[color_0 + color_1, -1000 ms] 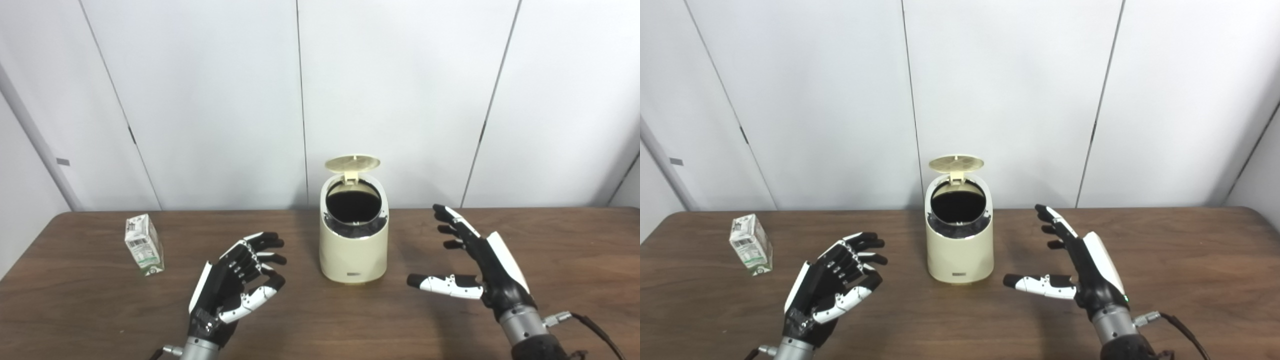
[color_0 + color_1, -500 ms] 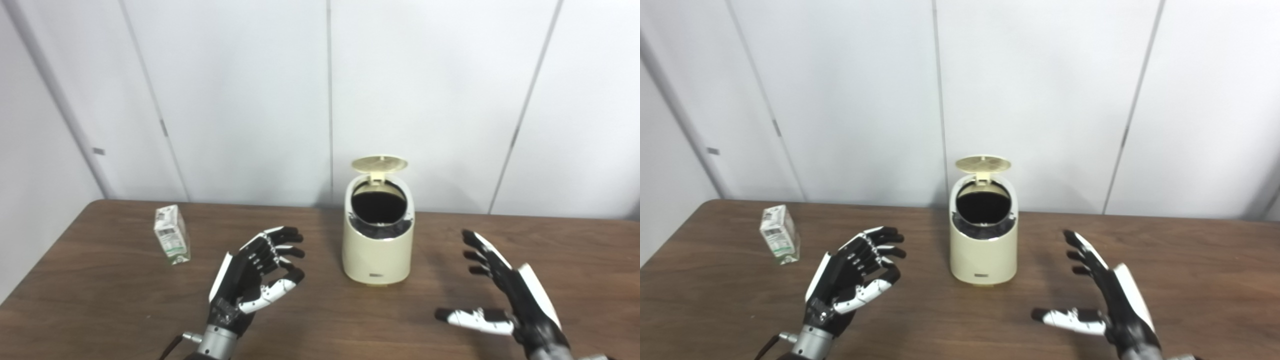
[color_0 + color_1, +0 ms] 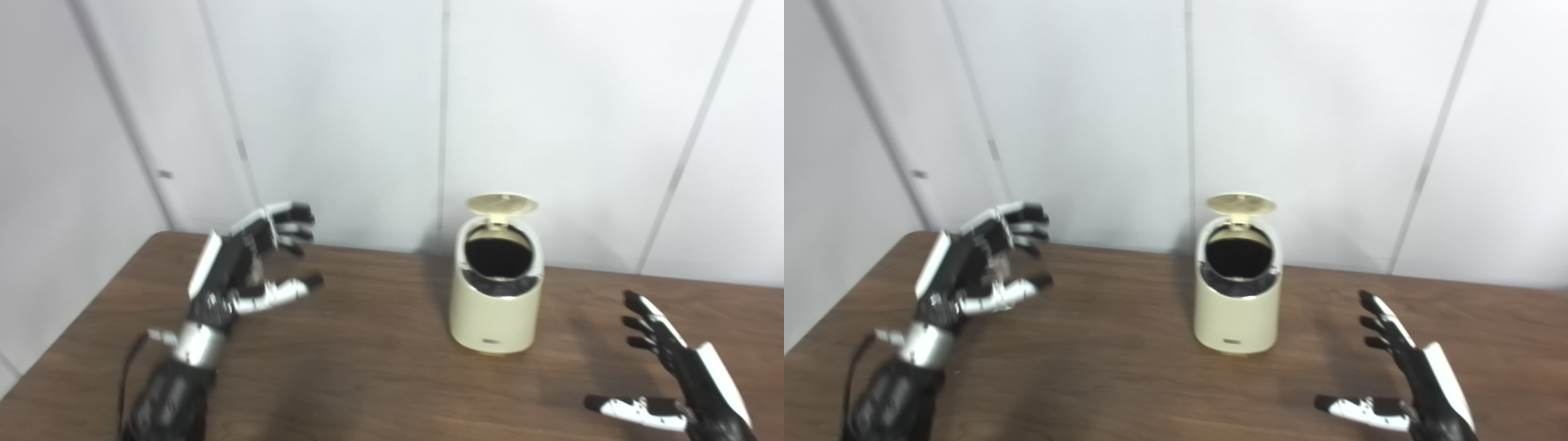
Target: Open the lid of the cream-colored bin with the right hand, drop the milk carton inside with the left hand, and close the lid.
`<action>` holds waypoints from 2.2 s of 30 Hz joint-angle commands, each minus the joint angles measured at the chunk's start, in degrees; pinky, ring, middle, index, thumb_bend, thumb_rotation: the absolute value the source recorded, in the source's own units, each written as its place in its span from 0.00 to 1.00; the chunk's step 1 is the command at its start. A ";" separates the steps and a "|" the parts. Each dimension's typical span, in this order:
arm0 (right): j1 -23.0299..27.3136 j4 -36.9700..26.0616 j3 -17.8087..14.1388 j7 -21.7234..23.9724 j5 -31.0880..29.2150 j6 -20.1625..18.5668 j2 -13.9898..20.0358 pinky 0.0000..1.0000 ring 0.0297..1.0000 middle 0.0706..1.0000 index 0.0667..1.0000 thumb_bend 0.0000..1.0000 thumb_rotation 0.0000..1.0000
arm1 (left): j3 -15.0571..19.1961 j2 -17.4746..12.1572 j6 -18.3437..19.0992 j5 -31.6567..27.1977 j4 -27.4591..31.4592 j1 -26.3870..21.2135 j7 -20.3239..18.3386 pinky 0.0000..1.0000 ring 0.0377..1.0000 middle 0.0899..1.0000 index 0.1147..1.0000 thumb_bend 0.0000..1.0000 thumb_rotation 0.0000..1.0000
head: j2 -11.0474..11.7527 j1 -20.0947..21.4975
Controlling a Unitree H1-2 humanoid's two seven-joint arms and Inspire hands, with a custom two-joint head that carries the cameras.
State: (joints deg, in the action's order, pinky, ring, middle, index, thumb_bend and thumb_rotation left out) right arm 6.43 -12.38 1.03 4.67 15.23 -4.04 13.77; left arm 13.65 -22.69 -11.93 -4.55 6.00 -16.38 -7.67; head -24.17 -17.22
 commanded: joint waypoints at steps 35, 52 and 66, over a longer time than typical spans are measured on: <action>1.79 -2.81 -1.69 1.03 -2.88 1.16 1.71 0.61 0.79 0.89 0.89 0.77 0.13 | 2.36 -12.40 -6.16 -0.82 -25.30 -9.68 -1.98 0.77 0.84 0.87 0.87 0.99 0.15 | 1.19 -2.93; 1.19 -4.10 -2.35 1.09 -2.86 -0.03 1.63 0.57 0.77 0.87 0.87 0.82 0.18 | -1.19 -11.66 -8.60 0.74 -37.36 -10.75 -3.21 0.98 0.93 0.87 0.87 1.00 0.33 | 1.10 -2.08; 0.03 -3.46 -2.90 0.83 -2.46 3.16 2.57 0.54 0.76 0.85 0.86 0.81 0.17 | -1.68 -9.77 -13.84 1.37 -45.10 -12.61 -0.10 0.90 0.91 0.91 0.96 1.00 0.30 | 1.04 -1.52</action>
State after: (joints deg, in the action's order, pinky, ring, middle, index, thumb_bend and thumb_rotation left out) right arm 5.22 -14.41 -1.21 6.04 12.98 -3.82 15.01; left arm 11.60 -31.35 -23.19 -3.84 -39.76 -25.93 -9.24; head -23.03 -18.63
